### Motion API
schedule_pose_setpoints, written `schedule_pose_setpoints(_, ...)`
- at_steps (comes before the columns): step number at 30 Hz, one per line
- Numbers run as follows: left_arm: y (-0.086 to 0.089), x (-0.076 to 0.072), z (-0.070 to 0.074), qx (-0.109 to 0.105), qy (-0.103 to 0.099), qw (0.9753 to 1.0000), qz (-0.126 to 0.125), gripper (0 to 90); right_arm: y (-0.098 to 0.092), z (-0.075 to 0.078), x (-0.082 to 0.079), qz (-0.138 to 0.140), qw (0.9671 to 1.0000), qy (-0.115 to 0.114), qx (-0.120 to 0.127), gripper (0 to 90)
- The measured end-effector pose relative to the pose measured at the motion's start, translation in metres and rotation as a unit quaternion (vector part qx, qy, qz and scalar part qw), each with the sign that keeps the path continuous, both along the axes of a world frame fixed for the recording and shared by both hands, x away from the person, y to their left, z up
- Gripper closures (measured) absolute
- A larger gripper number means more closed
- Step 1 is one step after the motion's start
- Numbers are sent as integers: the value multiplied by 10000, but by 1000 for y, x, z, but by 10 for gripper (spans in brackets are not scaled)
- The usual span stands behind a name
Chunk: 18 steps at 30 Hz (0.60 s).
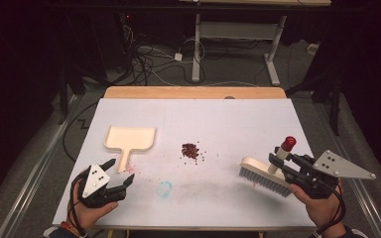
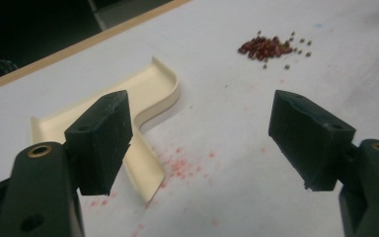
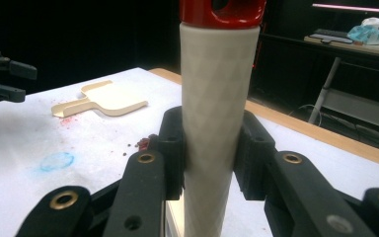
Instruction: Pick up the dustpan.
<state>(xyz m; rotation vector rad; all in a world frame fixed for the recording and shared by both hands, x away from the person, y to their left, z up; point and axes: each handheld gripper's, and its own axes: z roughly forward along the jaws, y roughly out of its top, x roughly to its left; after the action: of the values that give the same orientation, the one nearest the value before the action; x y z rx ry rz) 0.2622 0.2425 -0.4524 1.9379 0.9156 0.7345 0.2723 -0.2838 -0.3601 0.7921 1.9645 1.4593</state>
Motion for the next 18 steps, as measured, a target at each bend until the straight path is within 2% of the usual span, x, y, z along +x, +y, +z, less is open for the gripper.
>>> schedule_pose_setpoints(6,2,0,-2,73,92,9999,67,236,-2,0,0,1,10000,-5,-3,695)
schedule_pose_setpoints(8,2,0,-3,63,164,9998,44,236,-2,1,1,16,10000,-32,5,695)
schedule_pose_setpoints(13,3,0,-6,190,353,9991,111,229,1,0,5,15,10000,-51,-12,695)
schedule_pose_setpoints(16,4,4,-8,153,660,9974,256,226,2,0,4,32,10000,-44,-41,695)
schedule_pose_setpoints(18,5,11,-12,121,926,9948,399,226,3,-1,4,38,10000,-26,-64,695)
